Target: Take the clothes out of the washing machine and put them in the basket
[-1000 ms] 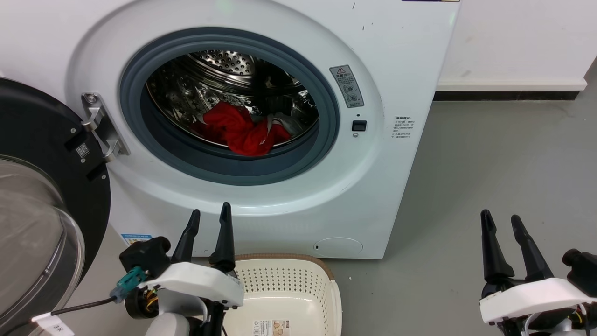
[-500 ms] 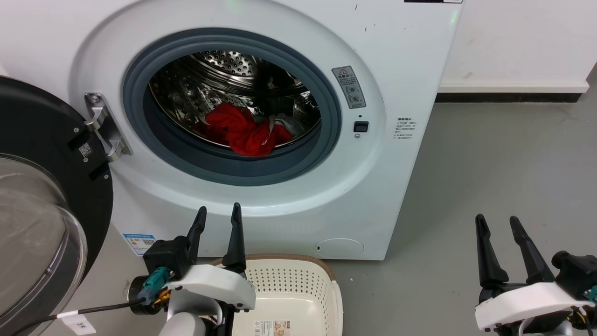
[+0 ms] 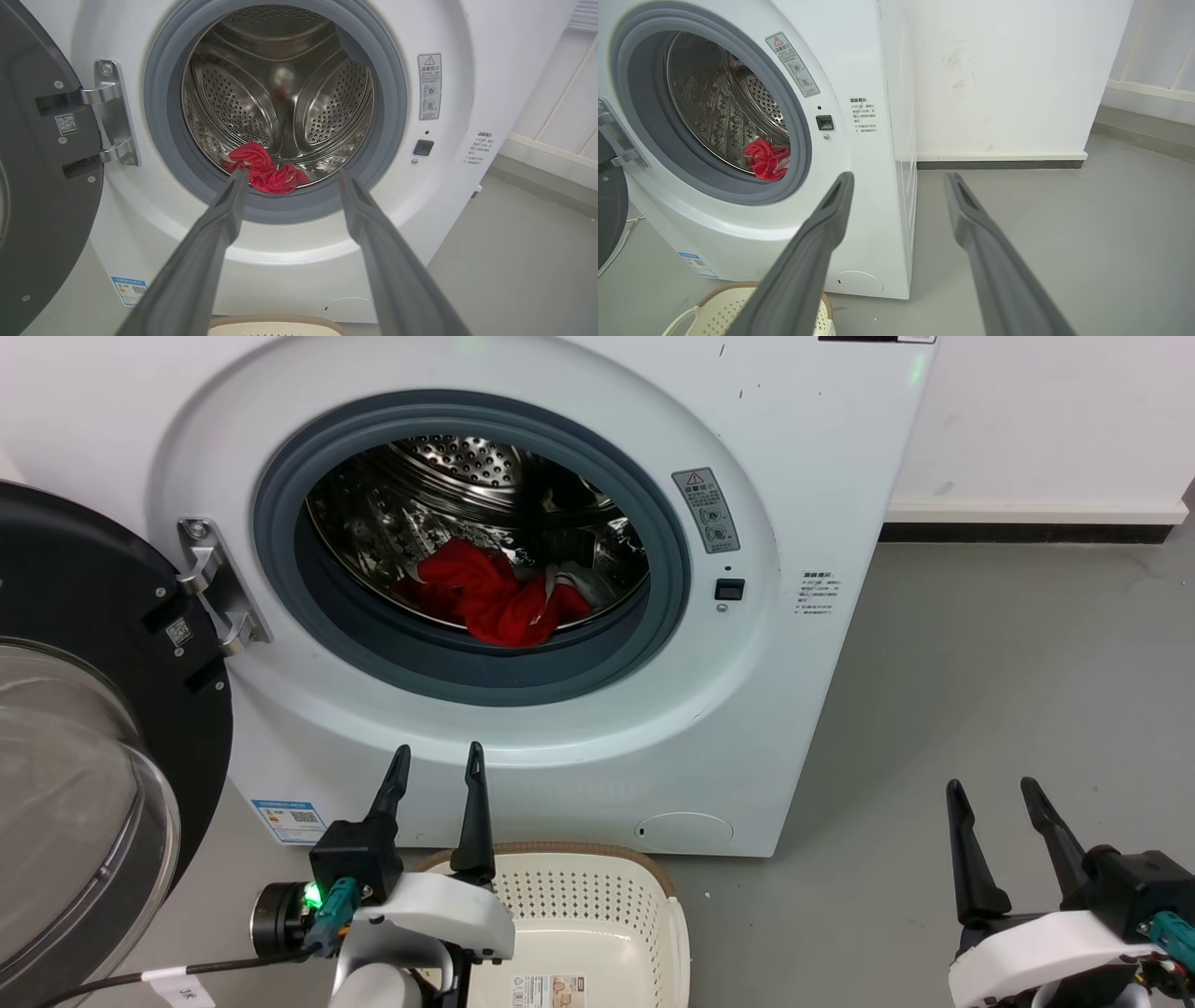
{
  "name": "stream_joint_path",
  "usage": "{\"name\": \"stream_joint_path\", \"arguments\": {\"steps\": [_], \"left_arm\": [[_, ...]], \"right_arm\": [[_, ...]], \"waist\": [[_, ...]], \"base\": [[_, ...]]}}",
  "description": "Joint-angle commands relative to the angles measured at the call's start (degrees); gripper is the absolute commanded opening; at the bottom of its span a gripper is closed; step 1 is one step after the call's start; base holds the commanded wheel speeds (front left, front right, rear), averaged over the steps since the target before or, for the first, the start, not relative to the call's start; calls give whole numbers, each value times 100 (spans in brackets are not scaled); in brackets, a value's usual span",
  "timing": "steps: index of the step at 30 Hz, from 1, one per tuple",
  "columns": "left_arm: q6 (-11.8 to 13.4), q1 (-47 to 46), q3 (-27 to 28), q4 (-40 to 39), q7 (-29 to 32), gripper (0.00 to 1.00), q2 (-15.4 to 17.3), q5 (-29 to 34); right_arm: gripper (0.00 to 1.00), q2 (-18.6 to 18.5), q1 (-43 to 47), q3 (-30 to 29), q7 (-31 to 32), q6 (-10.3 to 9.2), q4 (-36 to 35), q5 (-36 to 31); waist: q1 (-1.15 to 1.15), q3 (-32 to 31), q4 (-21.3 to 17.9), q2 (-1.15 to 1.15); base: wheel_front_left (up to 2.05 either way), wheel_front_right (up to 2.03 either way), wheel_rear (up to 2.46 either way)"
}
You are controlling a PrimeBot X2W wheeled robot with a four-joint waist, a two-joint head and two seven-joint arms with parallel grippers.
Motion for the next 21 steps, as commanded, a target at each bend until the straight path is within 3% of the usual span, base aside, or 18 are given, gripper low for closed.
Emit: {"name": "stream_joint_path", "arguments": {"steps": [1,21], "left_arm": [[12,-105,1,-5,-47,100,6,113],[137,-79,-63,115,-255,100,6,877]], "right_arm": [[100,6,5,-9,16,-2,-68,-129],[100,9,102,-47,-9,-3,-139,-913]], "waist": [[0,3,2,0],[0,1,38,0]], "base": [[0,0,0],[0,0,0]]}}
